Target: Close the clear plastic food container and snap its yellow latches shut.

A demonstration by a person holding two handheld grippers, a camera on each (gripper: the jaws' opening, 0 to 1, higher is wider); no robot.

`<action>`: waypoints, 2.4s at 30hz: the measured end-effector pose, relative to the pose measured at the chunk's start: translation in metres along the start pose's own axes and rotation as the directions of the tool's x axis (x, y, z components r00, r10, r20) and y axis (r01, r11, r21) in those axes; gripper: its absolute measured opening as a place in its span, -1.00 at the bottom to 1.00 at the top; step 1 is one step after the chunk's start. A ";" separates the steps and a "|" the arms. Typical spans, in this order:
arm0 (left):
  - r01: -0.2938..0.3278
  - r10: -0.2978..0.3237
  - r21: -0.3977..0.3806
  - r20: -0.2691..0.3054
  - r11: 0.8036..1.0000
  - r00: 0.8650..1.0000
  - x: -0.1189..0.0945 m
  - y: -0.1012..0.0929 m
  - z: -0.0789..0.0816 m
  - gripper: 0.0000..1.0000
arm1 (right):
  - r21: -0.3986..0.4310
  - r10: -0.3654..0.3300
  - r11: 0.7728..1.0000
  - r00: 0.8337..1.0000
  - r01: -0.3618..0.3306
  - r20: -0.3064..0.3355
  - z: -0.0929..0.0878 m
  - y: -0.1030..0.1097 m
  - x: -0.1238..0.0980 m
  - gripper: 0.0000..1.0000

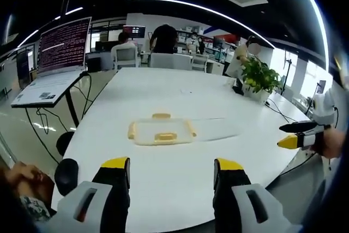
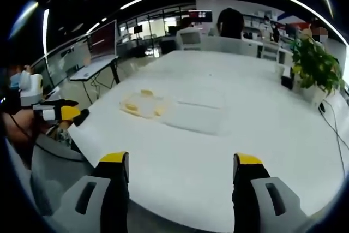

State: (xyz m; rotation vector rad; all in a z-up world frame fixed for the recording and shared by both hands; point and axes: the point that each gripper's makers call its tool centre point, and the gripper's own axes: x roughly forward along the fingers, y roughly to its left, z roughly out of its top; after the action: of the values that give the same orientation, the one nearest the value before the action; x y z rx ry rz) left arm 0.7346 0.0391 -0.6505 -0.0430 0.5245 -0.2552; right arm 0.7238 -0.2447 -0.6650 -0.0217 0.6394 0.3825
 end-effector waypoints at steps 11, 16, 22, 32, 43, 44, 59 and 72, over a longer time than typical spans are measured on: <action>0.014 -0.014 0.042 -0.007 0.999 1.000 0.012 0.012 0.004 0.14 | -0.021 0.060 0.998 0.998 -0.061 -0.022 0.012 0.007 0.020 0.48; 0.019 -0.019 0.057 -0.018 0.998 1.000 0.021 0.017 0.006 0.14 | -0.033 0.078 0.996 0.996 -0.079 -0.030 0.019 0.007 0.031 0.47; 0.033 -0.031 0.076 -0.030 0.997 0.999 0.039 0.024 0.008 0.14 | -0.059 0.101 0.993 0.994 -0.104 -0.052 0.027 0.006 0.045 0.47; 0.077 -0.071 0.129 -0.055 0.989 0.996 0.064 0.032 0.015 0.14 | -0.096 0.118 0.988 0.991 -0.124 -0.065 0.047 0.005 0.067 0.46; 0.138 -0.123 0.181 -0.090 0.974 0.988 0.097 0.041 0.022 0.14 | -0.138 0.152 0.977 0.985 -0.163 -0.086 0.063 0.011 0.094 0.44; 0.142 -0.126 0.184 -0.099 0.973 0.987 0.100 0.043 0.021 0.14 | -0.141 0.156 0.976 0.984 -0.168 -0.089 0.064 0.013 0.096 0.44; 0.235 -0.195 0.261 -0.170 0.936 0.966 0.135 0.053 0.030 0.15 | -0.233 0.216 0.941 0.965 -0.246 -0.146 0.077 0.028 0.130 0.43; 0.382 -0.294 0.337 -0.284 0.861 0.913 0.155 0.053 0.028 0.15 | -0.348 0.269 0.876 0.937 -0.335 -0.223 0.087 0.046 0.159 0.42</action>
State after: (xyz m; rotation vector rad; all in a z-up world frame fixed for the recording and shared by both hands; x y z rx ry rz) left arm 0.8901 0.0508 -0.7077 0.2855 0.6828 -0.7162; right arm 0.8747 -0.1357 -0.6838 -0.3331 0.7293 0.8152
